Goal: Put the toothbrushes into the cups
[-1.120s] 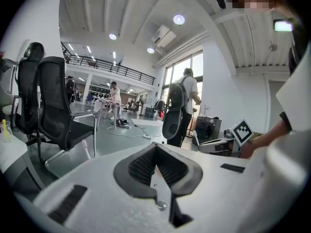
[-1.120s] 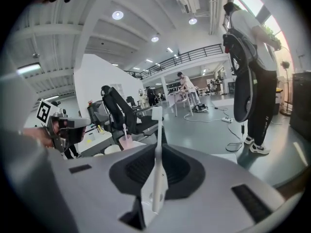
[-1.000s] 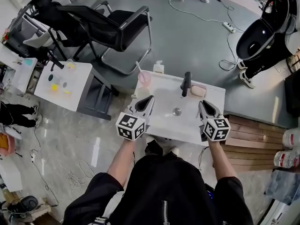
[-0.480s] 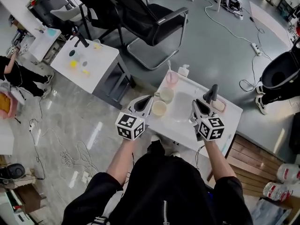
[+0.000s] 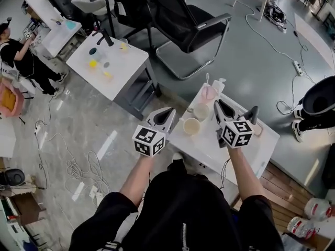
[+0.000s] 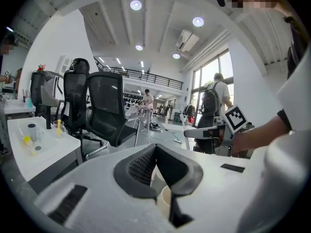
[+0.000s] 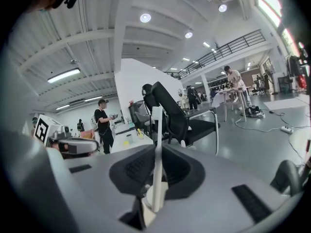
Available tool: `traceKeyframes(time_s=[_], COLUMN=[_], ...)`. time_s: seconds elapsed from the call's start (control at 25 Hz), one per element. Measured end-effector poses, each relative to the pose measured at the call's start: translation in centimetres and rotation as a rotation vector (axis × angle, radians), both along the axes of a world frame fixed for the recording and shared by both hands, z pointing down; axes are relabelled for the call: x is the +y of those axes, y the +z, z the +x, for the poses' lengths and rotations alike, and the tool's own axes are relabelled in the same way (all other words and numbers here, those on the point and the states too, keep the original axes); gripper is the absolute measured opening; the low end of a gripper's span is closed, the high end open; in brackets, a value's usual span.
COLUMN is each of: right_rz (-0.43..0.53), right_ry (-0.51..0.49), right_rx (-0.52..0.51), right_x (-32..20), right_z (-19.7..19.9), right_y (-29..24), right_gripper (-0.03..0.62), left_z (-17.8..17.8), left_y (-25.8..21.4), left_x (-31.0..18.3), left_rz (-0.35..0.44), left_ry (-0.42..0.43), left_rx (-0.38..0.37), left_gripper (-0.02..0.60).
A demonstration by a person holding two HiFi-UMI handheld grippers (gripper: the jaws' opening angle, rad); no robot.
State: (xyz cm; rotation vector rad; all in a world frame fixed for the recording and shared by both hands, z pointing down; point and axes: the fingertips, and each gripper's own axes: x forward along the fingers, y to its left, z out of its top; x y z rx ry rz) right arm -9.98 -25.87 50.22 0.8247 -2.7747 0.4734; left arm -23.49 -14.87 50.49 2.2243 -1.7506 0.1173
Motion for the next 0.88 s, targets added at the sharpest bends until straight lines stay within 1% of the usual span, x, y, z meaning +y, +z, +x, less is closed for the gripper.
traceKeyframes(time_s=[0.24,0.4,0.56,0.88], right_rz=[0.016,-0.011,-0.038,-0.061], right_ry=[-0.038,-0.027,-0.027,-0.07], right_rx=[-0.006,-0.011,0.029,0.145], right_x=[-1.6,-2.7,-2.7,-1.3], right_z=[-4.0,-5.1,-5.4,-5.2], right_y=[0.9,3.2,5.8,10.4], right_gripper=[0.049,0.049,0.049,0.049], left_z=[-2.5,-3.7,-4.6,-6.4], left_y=[0.4,0.9,1.3,2.4], left_x=[0.1,-0.1,-0.2,-0.9], left_rz=[-0.006,-0.015,-0.025,-0.044], left_ry=[-0.015,-0.016,-0.016,-0.013], left_rx=[0.004,0.006,0.008,0.019], left_gripper=[0.002,0.002,0.002,0.002])
